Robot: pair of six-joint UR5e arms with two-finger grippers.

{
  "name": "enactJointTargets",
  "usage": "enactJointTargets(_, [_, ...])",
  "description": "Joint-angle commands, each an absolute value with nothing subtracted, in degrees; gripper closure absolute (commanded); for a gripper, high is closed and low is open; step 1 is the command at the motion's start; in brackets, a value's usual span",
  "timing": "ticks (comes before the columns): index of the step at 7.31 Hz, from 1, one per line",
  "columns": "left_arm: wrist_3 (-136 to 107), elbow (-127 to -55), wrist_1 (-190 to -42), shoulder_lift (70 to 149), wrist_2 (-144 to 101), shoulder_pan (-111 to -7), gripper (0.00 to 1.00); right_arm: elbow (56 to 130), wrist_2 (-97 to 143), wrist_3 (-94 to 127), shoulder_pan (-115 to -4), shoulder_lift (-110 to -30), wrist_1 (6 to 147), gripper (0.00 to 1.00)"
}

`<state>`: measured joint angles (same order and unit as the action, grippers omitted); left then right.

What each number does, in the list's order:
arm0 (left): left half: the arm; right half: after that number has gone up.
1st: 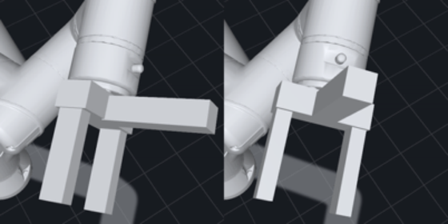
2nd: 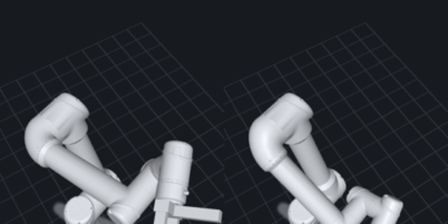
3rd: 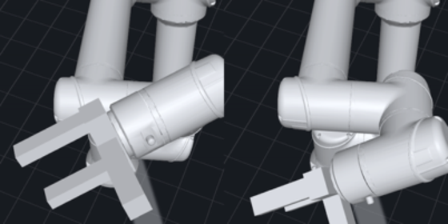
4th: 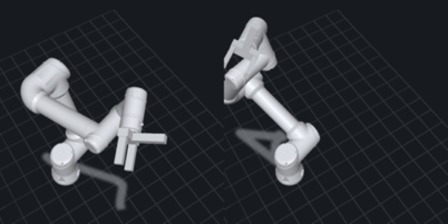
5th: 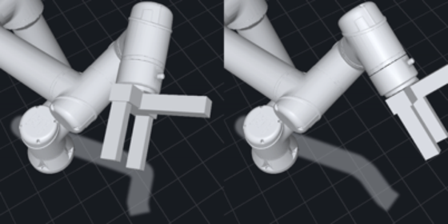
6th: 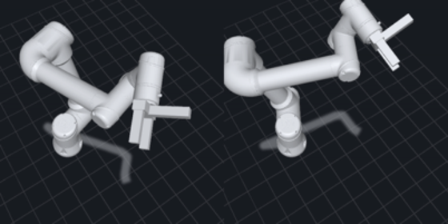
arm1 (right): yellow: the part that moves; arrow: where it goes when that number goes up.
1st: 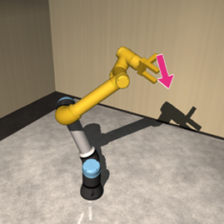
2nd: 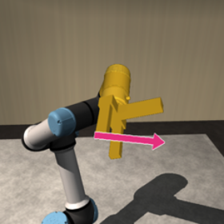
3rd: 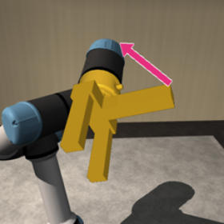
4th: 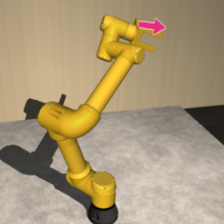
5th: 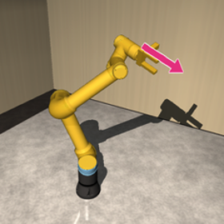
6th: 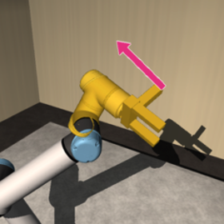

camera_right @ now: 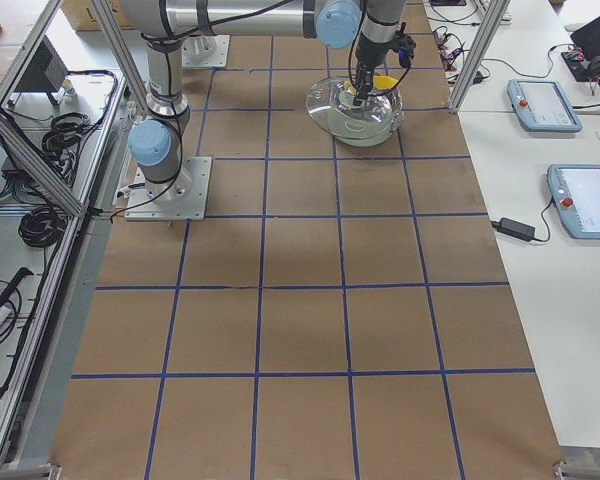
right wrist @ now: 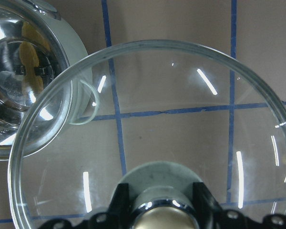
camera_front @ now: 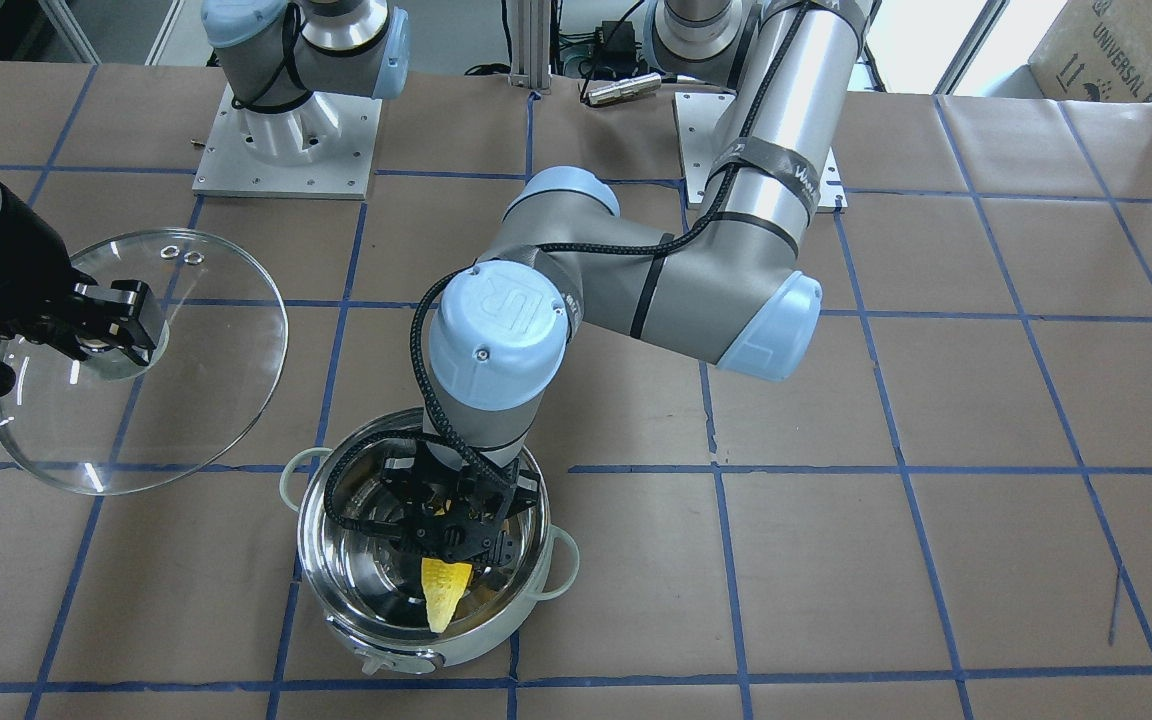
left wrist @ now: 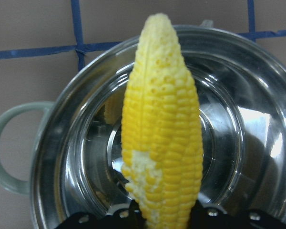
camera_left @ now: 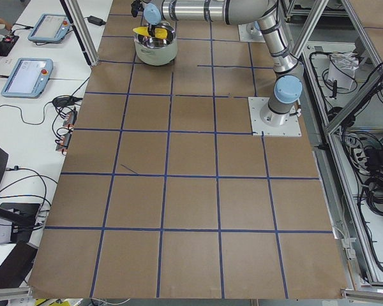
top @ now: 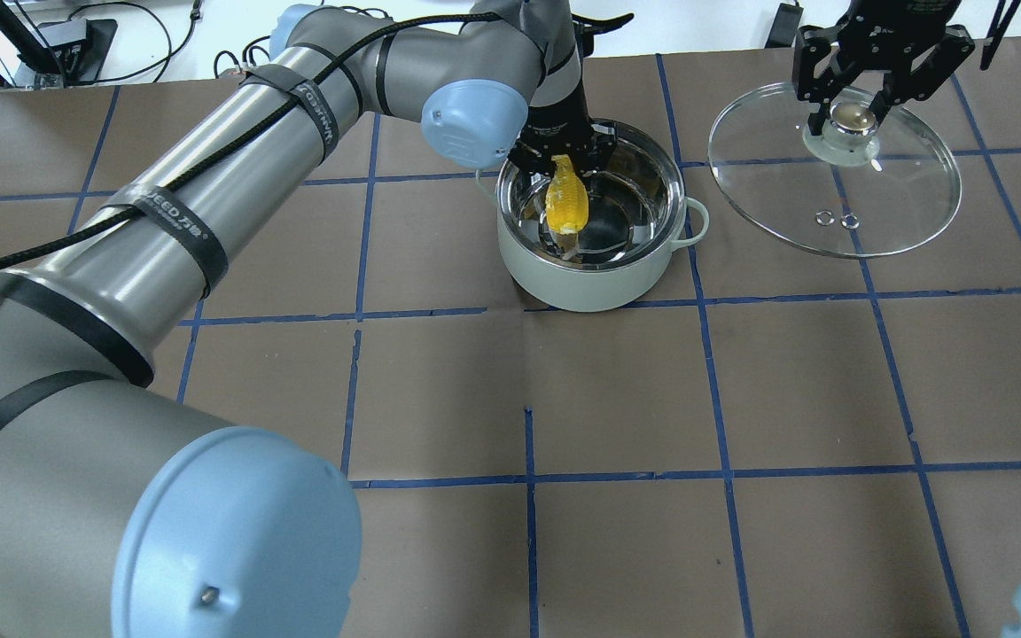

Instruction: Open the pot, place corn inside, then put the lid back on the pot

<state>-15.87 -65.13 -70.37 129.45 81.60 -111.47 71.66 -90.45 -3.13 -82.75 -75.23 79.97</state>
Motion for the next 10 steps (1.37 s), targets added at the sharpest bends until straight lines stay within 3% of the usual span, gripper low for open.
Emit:
enactJointTargets(1, [-16.52, -65.56, -69.52, 130.52, 82.09, -111.97, 0.00, 72.33, -90.44, -3.16, -82.62, -75.41, 79.98, 0.75])
enactJointTargets(4, [-16.52, -65.56, -70.57, 126.32, 82.00, -110.40, 0.00, 72.51, -90.35, -3.25, -82.71, -75.59, 79.98, 0.75])
enactJointTargets(7, [-7.54, -68.62, -84.57, 114.31, 83.48, -99.01, 0.00, 71.19, -87.47, -1.32, -91.17, -73.41, 83.29, 0.75])
enactJointTargets(10, [3.78, -86.34, -88.68, 94.72, 89.86, -86.93, 0.00, 67.25, -87.63, 4.56, -100.71, -66.03, 87.53, 0.75])
